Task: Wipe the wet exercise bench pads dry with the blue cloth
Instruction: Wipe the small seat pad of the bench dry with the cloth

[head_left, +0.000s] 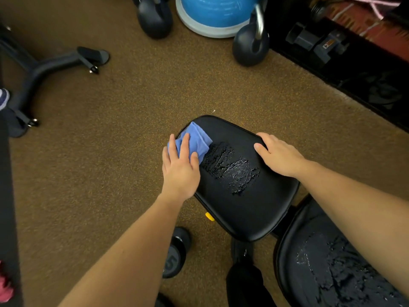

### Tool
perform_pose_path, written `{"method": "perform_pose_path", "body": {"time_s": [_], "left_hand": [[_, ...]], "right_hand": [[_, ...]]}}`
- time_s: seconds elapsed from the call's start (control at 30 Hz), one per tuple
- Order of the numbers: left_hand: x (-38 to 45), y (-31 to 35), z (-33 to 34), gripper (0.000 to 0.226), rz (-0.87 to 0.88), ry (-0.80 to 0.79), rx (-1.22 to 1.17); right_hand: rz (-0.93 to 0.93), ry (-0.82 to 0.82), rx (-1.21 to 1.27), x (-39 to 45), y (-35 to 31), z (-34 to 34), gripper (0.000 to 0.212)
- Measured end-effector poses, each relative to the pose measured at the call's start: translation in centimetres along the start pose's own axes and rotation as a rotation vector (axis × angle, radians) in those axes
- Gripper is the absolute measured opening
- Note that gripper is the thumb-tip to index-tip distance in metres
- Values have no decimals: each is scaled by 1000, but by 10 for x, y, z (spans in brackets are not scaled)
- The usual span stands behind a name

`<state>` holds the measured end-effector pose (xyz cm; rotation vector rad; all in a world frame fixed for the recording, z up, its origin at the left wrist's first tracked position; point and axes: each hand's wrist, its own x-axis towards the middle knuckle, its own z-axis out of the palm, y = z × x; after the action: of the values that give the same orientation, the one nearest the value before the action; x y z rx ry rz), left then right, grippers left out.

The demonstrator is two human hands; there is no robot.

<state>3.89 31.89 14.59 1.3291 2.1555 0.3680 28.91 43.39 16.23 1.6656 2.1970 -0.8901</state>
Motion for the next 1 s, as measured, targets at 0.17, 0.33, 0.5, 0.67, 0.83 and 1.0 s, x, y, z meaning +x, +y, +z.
{"method": "perform_pose_path", "body": {"time_s": [0.17, 0.33, 0.5, 0.67, 0.83, 1.0], "left_hand": [[4, 0, 6, 58, 69, -20, 179], [27, 24, 2, 57, 199, -48, 338], [46, 39, 1, 58, 251, -99, 415], [64, 53, 0, 57, 314, -150, 483], [78, 63, 3, 56, 440, -154, 479], [83, 67, -15, 63, 294, -184, -356]], "right_hand": [[9, 5, -7, -1, -2, -1, 52], [5, -9, -4, 1, 0, 0, 52], [1, -19, 12, 2, 1, -1, 52], [-31, -69, 150, 6, 9, -4, 50], [-282, 389, 377, 14, -5, -14, 35], [-531, 362, 396, 32, -50, -22, 32]]}}
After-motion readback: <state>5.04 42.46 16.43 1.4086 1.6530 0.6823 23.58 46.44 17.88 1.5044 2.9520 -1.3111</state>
